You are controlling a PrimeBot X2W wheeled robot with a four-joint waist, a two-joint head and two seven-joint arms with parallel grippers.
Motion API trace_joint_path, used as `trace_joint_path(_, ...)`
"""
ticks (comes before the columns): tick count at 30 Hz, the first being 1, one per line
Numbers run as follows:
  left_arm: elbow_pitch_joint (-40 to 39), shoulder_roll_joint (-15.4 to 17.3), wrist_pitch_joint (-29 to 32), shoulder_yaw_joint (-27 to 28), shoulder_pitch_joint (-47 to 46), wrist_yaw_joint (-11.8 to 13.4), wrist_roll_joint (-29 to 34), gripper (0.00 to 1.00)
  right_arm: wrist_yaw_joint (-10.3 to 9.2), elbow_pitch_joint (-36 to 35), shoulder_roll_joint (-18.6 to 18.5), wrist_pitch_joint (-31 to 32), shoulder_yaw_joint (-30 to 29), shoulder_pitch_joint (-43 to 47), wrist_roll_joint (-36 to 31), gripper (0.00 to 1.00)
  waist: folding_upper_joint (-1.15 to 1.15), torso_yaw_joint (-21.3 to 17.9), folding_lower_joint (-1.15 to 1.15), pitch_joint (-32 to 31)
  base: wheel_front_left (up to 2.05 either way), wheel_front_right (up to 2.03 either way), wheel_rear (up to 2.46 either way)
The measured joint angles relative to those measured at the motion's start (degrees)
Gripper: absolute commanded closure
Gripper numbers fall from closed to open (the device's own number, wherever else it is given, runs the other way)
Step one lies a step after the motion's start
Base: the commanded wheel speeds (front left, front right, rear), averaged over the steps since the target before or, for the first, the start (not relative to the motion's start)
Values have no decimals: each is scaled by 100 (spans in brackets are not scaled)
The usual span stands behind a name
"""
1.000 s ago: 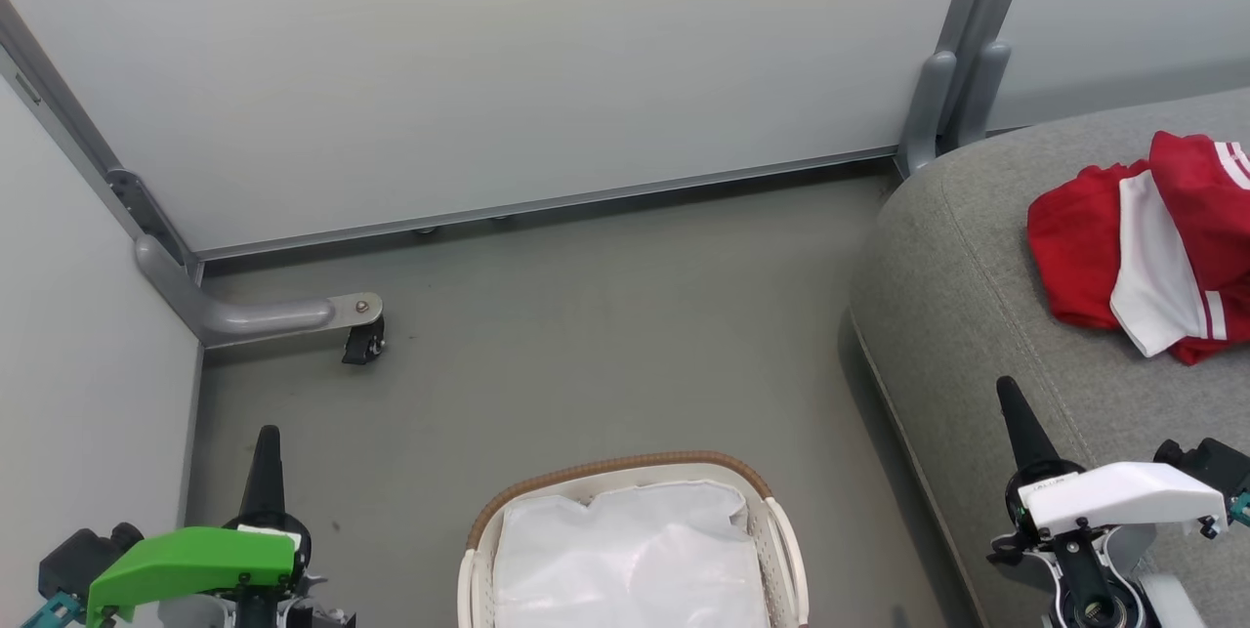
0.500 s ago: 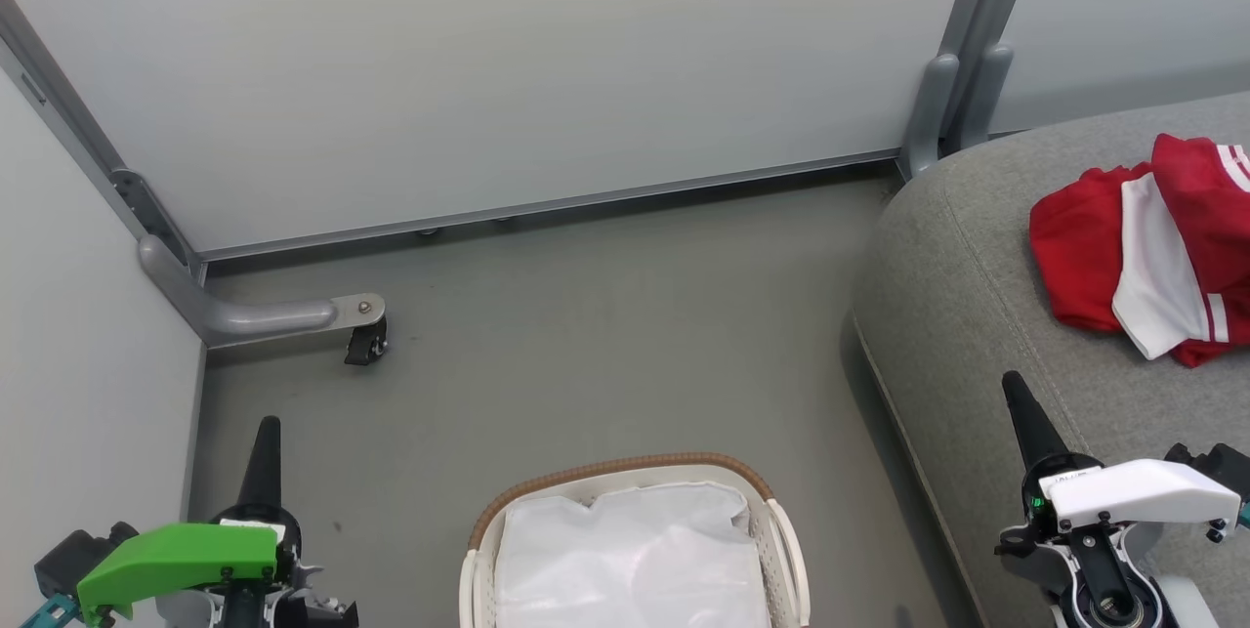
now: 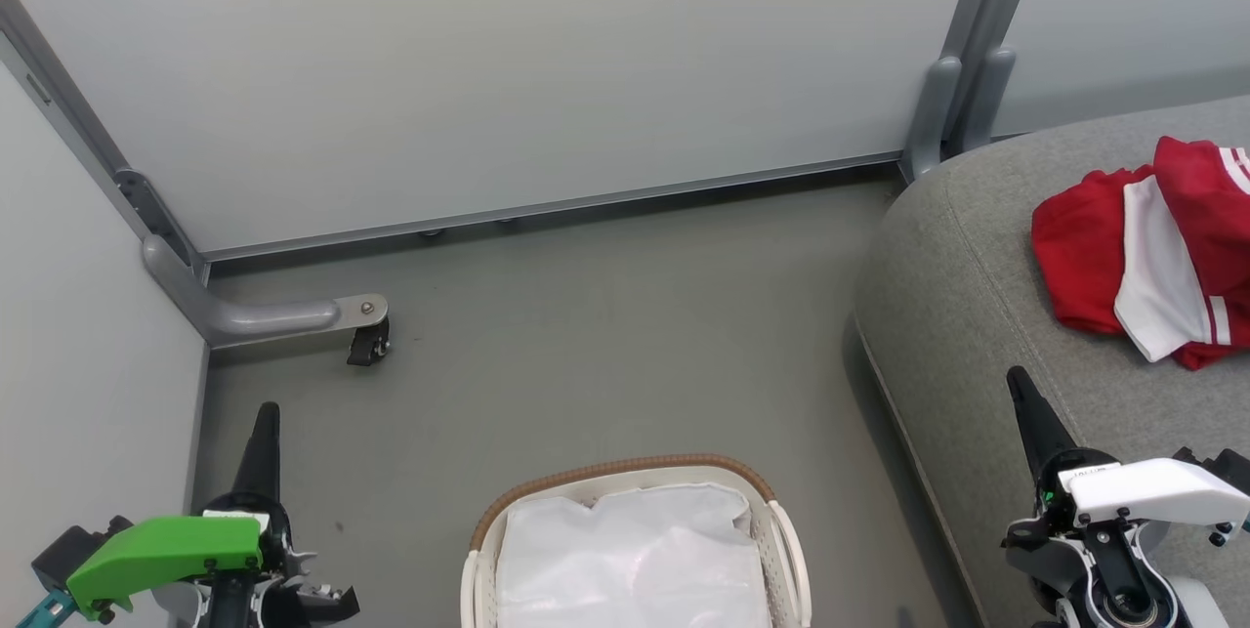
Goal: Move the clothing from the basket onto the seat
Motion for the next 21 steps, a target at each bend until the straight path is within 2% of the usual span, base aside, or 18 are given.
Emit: trace_joint_path(21, -111, 3, 224, 55, -86, 0, -805, 100, -1, -89, -5, 219, -107, -1, 859, 100, 0, 30, 0, -25, 0, 0, 0)
